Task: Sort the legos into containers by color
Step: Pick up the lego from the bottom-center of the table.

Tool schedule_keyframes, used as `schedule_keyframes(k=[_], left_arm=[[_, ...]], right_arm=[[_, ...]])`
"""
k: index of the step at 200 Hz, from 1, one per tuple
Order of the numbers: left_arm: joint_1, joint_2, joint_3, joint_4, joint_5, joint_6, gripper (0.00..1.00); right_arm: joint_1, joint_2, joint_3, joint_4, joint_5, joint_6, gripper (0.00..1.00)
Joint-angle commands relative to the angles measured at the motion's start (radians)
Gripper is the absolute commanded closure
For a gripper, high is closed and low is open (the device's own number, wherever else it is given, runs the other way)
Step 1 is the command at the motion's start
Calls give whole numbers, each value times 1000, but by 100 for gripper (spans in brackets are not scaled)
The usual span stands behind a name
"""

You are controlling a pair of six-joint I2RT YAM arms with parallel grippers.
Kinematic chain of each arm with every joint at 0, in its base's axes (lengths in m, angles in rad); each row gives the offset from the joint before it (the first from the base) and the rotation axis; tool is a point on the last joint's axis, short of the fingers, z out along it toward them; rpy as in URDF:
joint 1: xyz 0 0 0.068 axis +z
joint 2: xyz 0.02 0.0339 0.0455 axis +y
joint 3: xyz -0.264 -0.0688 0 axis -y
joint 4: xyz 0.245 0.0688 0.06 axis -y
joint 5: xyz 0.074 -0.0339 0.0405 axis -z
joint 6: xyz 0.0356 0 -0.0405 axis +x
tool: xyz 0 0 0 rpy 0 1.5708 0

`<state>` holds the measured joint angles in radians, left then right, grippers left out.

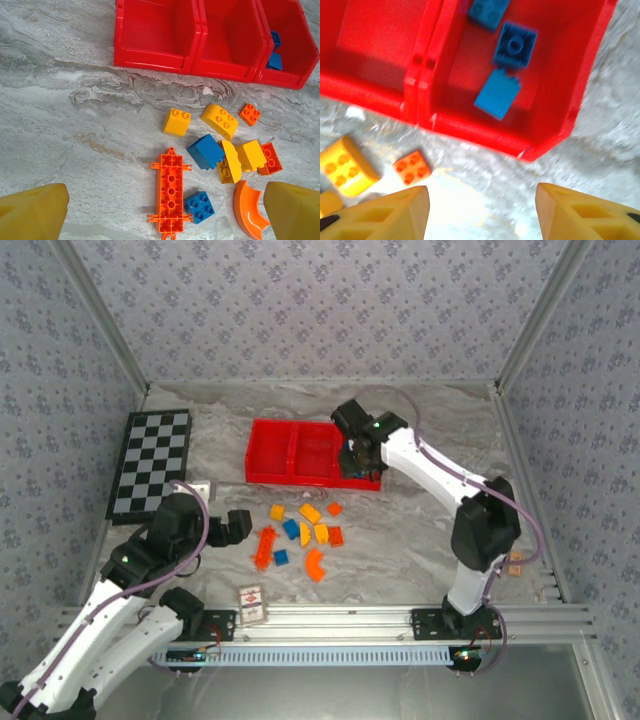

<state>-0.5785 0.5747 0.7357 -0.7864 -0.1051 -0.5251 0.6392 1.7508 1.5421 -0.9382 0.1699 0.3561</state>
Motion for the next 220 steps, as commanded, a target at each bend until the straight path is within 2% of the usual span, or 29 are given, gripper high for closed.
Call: schedule_keyframes(k=[1,41,89,220], left_arm=[[-8,-13,-3,-2,-4,-6,0],[-8,-13,-4,0,2,-4,0],[-9,-13,-4,0,4,-4,0],[-12,-10,-4,0,0,-5,0]], right_arm=[[35,-58,-132,74,-109,120,40],[149,-94,-265,83,-140,198,37],[250,-68,-310,89,-155,237,34],[296,89,-324,124,-140,244,34]])
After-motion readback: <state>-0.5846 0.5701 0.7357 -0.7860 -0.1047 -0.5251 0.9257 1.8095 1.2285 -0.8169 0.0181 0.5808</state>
